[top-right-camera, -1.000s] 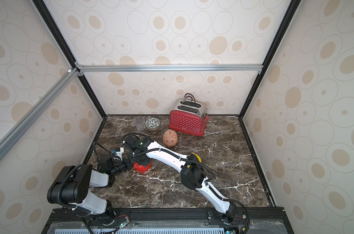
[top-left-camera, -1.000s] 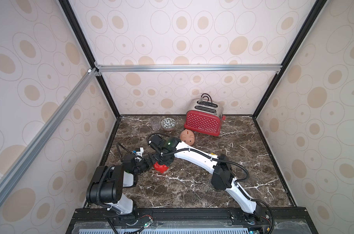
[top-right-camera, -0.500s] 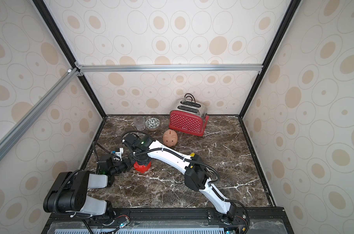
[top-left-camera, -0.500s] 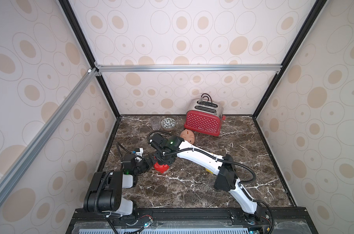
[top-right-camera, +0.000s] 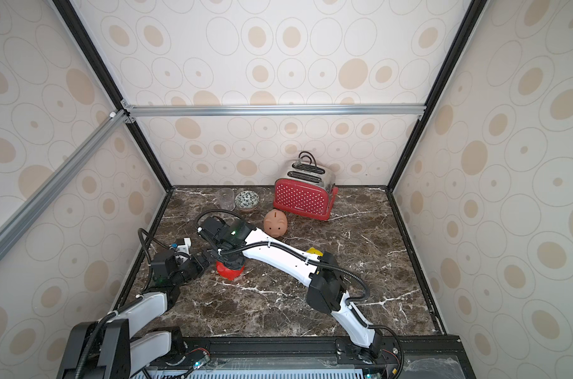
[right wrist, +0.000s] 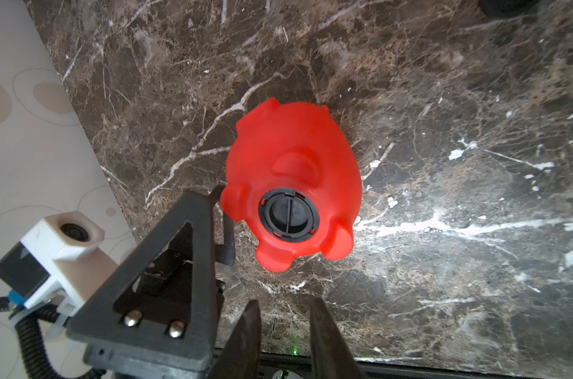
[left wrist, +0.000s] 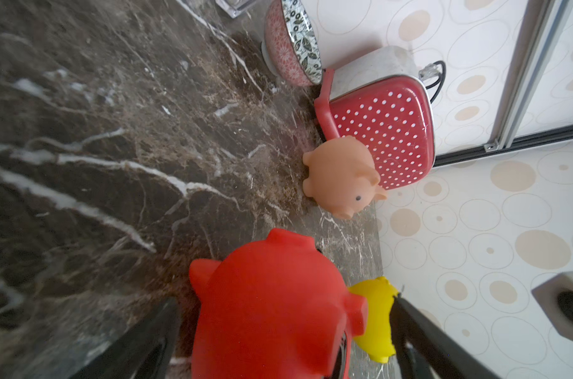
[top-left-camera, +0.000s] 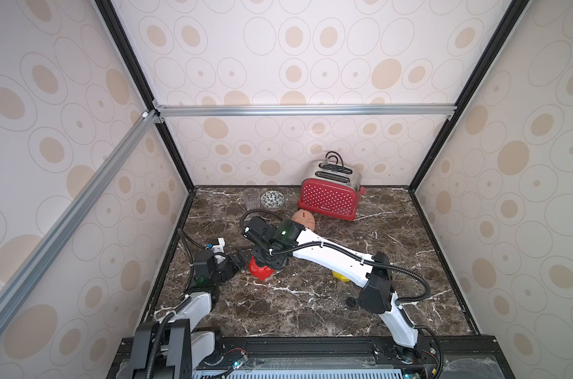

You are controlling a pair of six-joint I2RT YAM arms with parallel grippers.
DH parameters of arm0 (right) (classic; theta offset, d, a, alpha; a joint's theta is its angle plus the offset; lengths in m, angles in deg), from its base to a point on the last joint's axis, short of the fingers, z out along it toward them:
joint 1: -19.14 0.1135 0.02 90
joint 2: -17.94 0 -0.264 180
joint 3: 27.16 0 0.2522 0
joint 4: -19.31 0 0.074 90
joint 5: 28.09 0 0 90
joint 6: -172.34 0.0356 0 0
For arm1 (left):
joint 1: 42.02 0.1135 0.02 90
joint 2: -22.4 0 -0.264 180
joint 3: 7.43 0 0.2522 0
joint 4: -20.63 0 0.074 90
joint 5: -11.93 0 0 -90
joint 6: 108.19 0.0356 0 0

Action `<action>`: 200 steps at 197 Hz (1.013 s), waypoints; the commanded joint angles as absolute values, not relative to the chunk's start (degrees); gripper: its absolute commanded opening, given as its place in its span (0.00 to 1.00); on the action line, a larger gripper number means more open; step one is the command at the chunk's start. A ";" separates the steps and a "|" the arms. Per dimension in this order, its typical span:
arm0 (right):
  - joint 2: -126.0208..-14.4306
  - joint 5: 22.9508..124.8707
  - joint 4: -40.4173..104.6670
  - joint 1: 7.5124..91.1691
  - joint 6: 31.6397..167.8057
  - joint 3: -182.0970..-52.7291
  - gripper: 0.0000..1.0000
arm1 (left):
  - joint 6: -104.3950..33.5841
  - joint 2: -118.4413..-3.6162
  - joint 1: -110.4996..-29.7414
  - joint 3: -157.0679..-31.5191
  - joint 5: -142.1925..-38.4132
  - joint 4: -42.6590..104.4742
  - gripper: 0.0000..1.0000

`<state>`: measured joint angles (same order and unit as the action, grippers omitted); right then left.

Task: Close piggy banks
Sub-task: Screw the knob on the piggy bank, then move the piggy bank to the center of the board.

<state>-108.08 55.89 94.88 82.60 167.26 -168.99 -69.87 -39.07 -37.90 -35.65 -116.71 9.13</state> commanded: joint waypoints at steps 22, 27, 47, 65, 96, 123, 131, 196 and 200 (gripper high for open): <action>-100.04 51.05 96.60 83.04 161.95 -161.52 0.37 | -65.99 -22.66 -37.98 -44.56 -107.74 34.23 0.99; -98.92 50.47 96.39 82.94 160.98 -160.24 0.39 | -65.45 -21.01 -37.93 -45.52 -106.94 36.77 0.99; -93.21 47.63 95.12 82.68 156.63 -153.69 0.45 | -63.91 -16.98 -37.98 -48.34 -106.50 43.08 0.99; -87.89 44.55 94.03 82.43 152.18 -146.93 0.50 | -63.05 -16.45 -37.98 -50.37 -108.20 46.09 0.99; -79.46 45.79 89.71 79.75 143.78 -133.25 0.53 | -62.88 -16.93 -37.97 -53.14 -111.23 48.67 0.99; -73.14 50.23 84.04 74.51 135.37 -124.34 0.59 | -61.92 -20.36 -38.07 -56.98 -114.00 50.97 0.99; -71.83 50.69 82.46 72.75 132.75 -122.87 0.66 | -61.65 -21.89 -38.18 -58.21 -114.79 51.32 0.99; -70.90 79.99 63.86 55.00 116.31 -115.14 1.00 | -57.44 -37.86 -48.05 -69.40 -111.97 51.05 0.99; -70.79 81.40 61.75 54.00 116.33 -114.13 1.00 | -57.16 -39.17 -49.13 -70.49 -111.53 51.13 0.99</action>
<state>-72.43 64.02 75.16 59.13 123.53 -119.33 -60.82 -33.96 -44.37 -64.91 -113.10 50.33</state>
